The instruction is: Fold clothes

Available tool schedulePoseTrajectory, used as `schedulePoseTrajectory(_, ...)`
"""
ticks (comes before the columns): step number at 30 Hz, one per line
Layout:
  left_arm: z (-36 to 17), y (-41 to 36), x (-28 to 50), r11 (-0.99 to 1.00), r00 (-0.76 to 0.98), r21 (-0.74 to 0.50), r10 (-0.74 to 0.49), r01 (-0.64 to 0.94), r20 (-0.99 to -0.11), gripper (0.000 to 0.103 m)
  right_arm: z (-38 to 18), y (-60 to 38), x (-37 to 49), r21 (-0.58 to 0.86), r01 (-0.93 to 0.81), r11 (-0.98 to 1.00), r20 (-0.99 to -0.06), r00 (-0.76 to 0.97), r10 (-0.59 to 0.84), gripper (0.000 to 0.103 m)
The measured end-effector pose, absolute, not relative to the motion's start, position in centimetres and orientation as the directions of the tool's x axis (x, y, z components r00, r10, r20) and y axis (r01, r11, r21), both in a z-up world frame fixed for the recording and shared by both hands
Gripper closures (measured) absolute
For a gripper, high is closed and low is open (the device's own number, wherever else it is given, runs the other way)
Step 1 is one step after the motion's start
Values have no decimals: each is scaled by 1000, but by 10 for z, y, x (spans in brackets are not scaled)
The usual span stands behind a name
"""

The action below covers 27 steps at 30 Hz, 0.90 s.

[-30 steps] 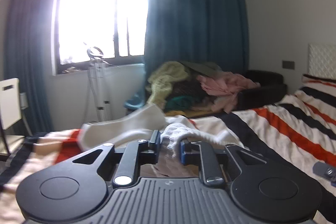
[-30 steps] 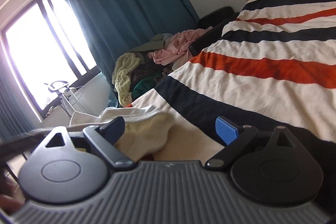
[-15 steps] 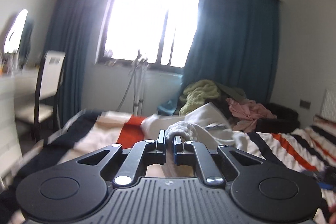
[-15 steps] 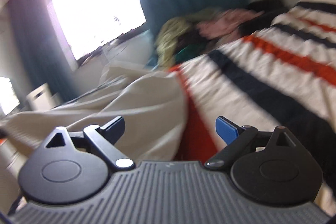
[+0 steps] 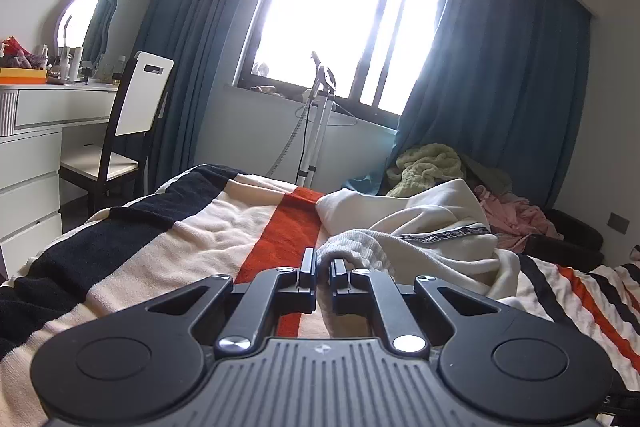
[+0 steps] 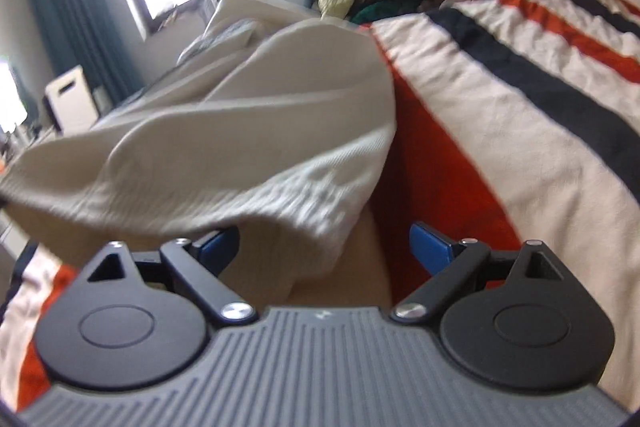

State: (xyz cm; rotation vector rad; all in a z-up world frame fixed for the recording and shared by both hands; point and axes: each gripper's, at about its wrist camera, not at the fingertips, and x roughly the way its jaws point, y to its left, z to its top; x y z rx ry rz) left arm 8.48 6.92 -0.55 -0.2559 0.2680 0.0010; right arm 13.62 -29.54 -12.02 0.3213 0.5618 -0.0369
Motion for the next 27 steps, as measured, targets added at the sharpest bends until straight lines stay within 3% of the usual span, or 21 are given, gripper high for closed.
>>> schedulePoseTrajectory(5,-8,71,86,960,959,-277,-44,-37,-280,96,-131,-309,147,309,133,942,-571,817,72,27)
schedulePoseTrajectory(10,-5,68,80,964,960,-266,-62,-14,-272,96,-118,-292,139,182,51,982,-548,835,58,63)
schedulePoseTrajectory(17,-4,63,70,968,954,-251,-94,20,-285,96,-86,-310,113,192,103,976,-487,873,4,82)
schedulePoseTrajectory(22,-10,55,63,971,923,-233,-132,48,-363,96,-44,-308,71,17,122,992,-356,928,-107,86)
schedulePoseTrajectory(24,-20,50,63,976,888,-216,-126,31,-443,96,-42,-305,62,-68,115,991,-363,923,-132,86)
schedulePoseTrajectory(27,-41,45,68,979,814,-204,-115,-5,-569,96,-61,-310,66,-49,103,993,-494,862,-114,85)
